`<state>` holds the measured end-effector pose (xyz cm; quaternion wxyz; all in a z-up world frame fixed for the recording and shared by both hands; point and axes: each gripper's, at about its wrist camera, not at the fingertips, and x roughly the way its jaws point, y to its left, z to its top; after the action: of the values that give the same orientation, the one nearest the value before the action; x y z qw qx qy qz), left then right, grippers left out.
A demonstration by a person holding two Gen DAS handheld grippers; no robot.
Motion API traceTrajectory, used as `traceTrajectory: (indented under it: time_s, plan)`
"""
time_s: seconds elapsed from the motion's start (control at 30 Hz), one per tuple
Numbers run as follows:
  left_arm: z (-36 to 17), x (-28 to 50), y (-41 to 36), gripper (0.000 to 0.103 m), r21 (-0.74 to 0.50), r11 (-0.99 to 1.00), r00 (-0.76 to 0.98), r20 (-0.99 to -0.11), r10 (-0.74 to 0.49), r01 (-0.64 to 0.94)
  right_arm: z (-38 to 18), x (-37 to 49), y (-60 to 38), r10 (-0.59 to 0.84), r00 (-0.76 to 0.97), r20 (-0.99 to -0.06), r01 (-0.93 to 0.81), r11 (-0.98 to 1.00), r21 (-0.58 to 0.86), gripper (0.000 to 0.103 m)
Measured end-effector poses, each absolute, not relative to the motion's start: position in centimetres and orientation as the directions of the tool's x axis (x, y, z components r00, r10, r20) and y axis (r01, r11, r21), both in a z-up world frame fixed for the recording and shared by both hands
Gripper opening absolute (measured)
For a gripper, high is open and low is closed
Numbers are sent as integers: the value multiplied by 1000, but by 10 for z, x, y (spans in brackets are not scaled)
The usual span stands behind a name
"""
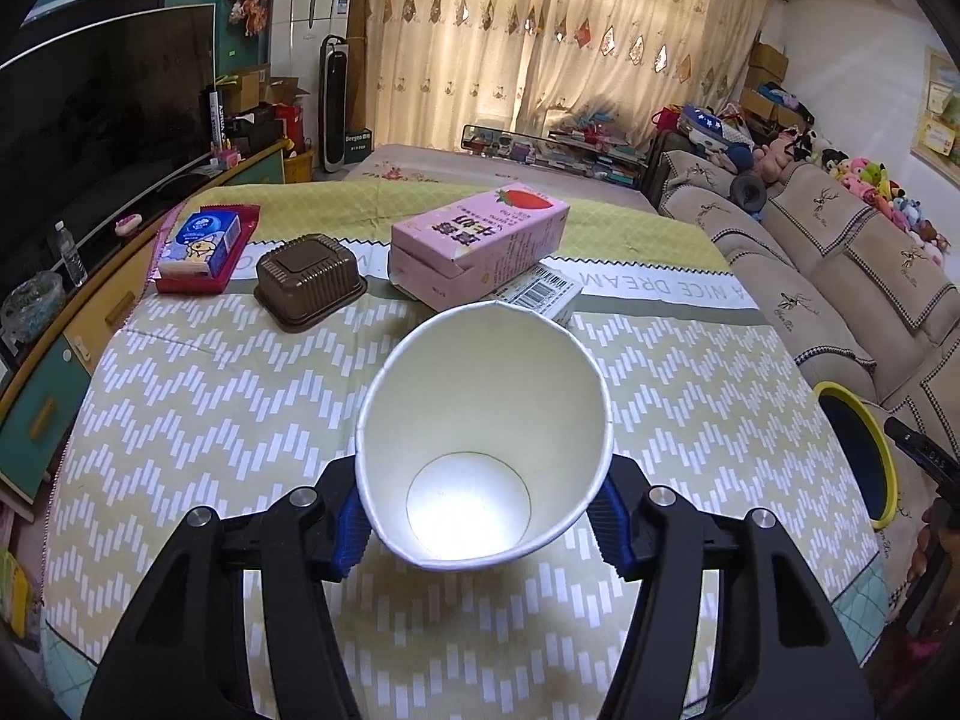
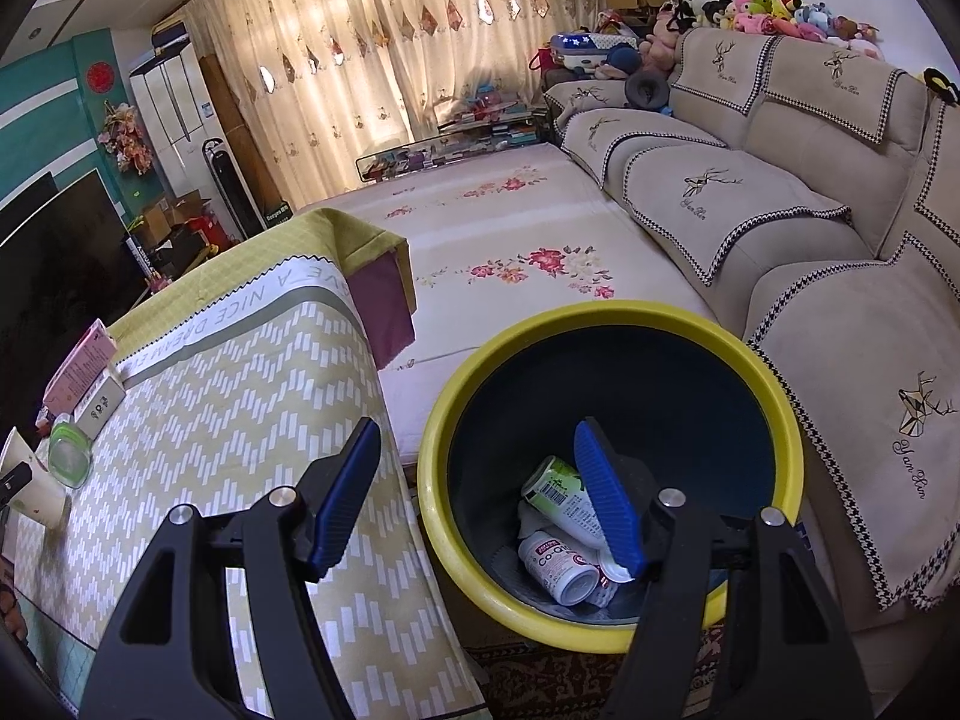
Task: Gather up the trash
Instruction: 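Grasp the white paper cup by its rim with the left gripper, then carry the paper cup over the bin and open the left gripper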
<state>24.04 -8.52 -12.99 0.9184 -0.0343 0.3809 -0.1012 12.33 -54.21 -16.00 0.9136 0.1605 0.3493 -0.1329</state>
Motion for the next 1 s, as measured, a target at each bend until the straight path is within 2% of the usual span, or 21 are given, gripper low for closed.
traceTrajectory:
  time_s: [0.43, 1.0]
  plan:
    - [-89, 200, -139, 59, -122, 940, 690, -650, -318, 319, -163, 106, -554, -127, 727, -674, 375, 896, 236, 64]
    - [-65, 202, -316, 59, -142, 766, 528, -646, -552, 627, -156, 51, -607, -263, 725, -637, 505, 832, 230, 67]
